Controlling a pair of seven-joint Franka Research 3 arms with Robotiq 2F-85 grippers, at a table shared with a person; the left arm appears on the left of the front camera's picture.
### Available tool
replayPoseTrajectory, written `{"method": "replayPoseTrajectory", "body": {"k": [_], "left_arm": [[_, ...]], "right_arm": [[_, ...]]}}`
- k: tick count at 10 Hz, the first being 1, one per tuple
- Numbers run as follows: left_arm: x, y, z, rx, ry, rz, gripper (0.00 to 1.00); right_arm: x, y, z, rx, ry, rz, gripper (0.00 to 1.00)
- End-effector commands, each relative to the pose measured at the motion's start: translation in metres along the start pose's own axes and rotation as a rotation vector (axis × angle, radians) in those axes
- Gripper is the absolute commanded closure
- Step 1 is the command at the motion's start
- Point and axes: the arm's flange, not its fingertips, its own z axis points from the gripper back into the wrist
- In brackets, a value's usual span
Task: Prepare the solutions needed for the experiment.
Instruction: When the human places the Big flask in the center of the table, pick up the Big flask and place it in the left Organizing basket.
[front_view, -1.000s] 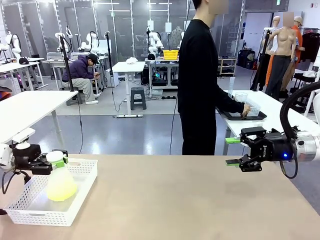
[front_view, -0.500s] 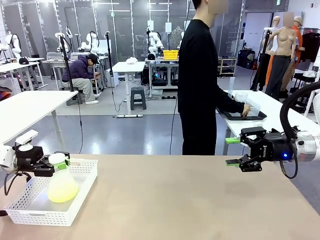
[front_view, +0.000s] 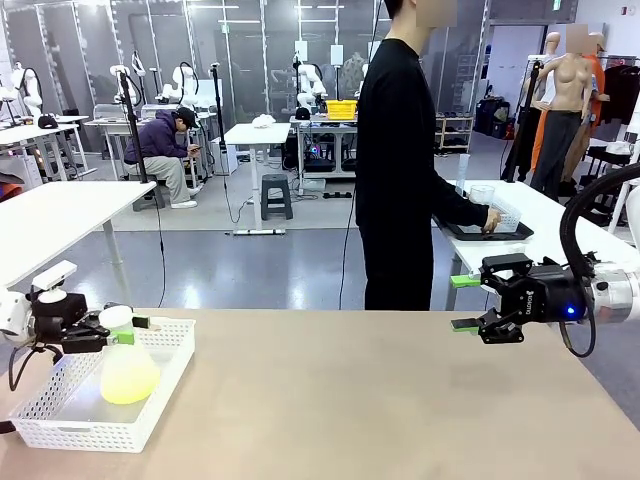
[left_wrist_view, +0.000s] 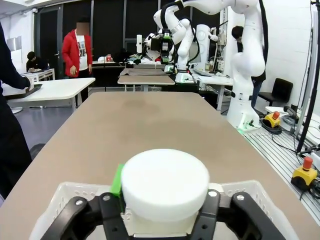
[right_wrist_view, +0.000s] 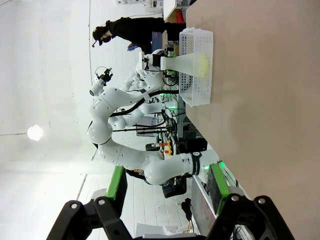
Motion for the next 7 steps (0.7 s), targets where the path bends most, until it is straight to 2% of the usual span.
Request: {"method": "replayPoseTrajectory", "body": {"k": [1,2,5,6,7], "left_arm": [[0.007,0.006,0.005,0.023,0.04,0.02,0.13],[0.011,0.006,0.005,0.034,0.058,0.025,0.0],[0.022,0.005,0.013,0.06,0.08,0.024,0.0],[0.024,0.006,0.014,0.093,0.085,0.039,0.0],[0.021,0.009,0.02,0.178,0.063,0.111,0.0]], "right_arm": [[0.0,0.001,0.0,-0.003,-0.003,0.002,0.18],[0.0,0.001,0.0,-0.003,-0.003,0.002,0.18],[0.0,0.001,0.0,-0.003,-0.003,0.002,0.18],[0.0,0.001,0.0,-0.003,-0.003,0.002,0.18],[0.0,0.001,0.0,-0.003,-0.003,0.002,0.18]]}}
